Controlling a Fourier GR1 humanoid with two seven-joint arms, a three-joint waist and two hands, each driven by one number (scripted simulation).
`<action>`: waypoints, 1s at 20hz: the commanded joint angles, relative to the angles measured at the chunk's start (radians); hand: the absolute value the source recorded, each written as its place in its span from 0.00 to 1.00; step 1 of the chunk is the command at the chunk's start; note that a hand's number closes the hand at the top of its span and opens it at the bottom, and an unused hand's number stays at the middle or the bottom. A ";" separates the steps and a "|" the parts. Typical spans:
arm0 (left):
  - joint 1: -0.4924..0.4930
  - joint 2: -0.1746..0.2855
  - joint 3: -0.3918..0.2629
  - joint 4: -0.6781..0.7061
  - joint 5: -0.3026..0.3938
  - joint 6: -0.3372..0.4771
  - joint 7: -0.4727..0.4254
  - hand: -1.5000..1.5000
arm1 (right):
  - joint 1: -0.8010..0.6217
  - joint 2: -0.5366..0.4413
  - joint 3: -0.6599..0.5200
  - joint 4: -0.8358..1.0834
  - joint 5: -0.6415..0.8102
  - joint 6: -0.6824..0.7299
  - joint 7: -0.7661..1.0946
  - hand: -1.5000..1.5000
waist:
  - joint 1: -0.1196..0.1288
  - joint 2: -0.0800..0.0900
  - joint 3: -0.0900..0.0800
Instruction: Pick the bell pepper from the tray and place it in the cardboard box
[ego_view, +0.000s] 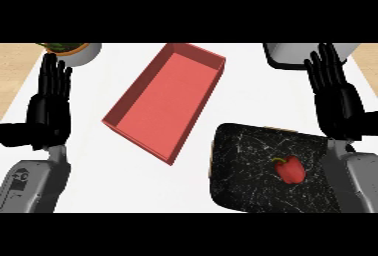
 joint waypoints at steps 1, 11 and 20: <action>0.088 0.039 -0.026 -0.050 -0.060 0.012 0.046 0.50 | 0.064 -0.027 0.036 -0.032 -0.017 0.124 -0.028 0.00 | 0.014 0.000 -0.009; 0.212 0.211 -0.063 0.171 -0.199 -0.024 0.145 0.50 | 0.125 -0.401 0.301 -0.059 0.334 0.574 -0.420 0.00 | 0.021 0.020 0.001; 0.177 0.233 -0.068 0.167 -0.215 -0.048 0.194 0.50 | 0.094 -0.531 0.217 0.272 0.409 0.657 -1.047 0.00 | 0.039 0.017 -0.002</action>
